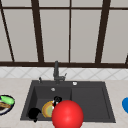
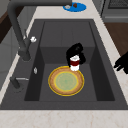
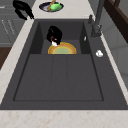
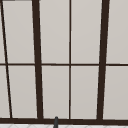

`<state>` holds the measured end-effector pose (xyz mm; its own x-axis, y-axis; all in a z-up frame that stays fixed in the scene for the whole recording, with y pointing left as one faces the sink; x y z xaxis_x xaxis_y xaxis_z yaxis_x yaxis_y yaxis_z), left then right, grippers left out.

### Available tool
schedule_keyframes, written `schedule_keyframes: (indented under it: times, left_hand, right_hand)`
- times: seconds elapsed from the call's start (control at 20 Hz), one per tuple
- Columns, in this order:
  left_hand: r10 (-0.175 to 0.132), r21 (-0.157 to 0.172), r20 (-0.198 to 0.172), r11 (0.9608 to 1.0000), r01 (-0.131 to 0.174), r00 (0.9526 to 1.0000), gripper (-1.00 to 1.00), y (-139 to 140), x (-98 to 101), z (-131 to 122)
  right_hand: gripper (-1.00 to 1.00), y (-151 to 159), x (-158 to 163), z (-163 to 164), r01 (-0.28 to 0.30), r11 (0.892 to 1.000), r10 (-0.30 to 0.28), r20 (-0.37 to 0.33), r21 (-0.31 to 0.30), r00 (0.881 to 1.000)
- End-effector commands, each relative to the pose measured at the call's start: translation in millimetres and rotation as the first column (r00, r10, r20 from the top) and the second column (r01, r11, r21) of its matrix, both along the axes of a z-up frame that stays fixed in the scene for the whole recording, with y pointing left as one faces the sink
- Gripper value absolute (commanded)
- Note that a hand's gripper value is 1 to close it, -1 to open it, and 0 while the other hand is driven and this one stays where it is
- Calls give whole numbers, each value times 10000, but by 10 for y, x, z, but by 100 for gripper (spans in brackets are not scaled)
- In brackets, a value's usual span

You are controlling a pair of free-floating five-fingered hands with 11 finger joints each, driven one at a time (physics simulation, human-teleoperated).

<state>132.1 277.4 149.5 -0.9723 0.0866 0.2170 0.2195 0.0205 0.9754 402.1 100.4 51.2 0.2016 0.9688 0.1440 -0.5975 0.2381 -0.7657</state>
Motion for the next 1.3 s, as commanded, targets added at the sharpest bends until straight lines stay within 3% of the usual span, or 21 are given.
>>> schedule_keyframes:
  times: [0.0,0.1,0.35,0.8,1.0,1.25]
  left_hand:
    - [0,0,0,10000,0,10000,0,0,0,0]
    - [0,0,0,10000,0,10000,0,0,0,0]
    - [0,0,0,10000,0,10000,0,0,0,0]
    - [0,0,0,10000,0,10000,0,0,0,0]
    - [0,0,0,10000,0,10000,0,0,0,0]
    - [0,0,0,10000,0,10000,0,0,0,0]
  right_hand:
    - [100,7,201,-309,-328,9995,329,392,-35,9987]
    - [100,6,251,-394,-289,9996,287,726,21,9969]
    - [100,30,441,-728,-223,9996,210,803,160,9965]
    - [100,229,564,-1453,34,9997,-18,585,-262,9983]
    - [100,303,640,-1443,43,9957,-18,264,-924,9996]
    - [100,250,585,-1301,41,9940,-40,11,-1090,10000]
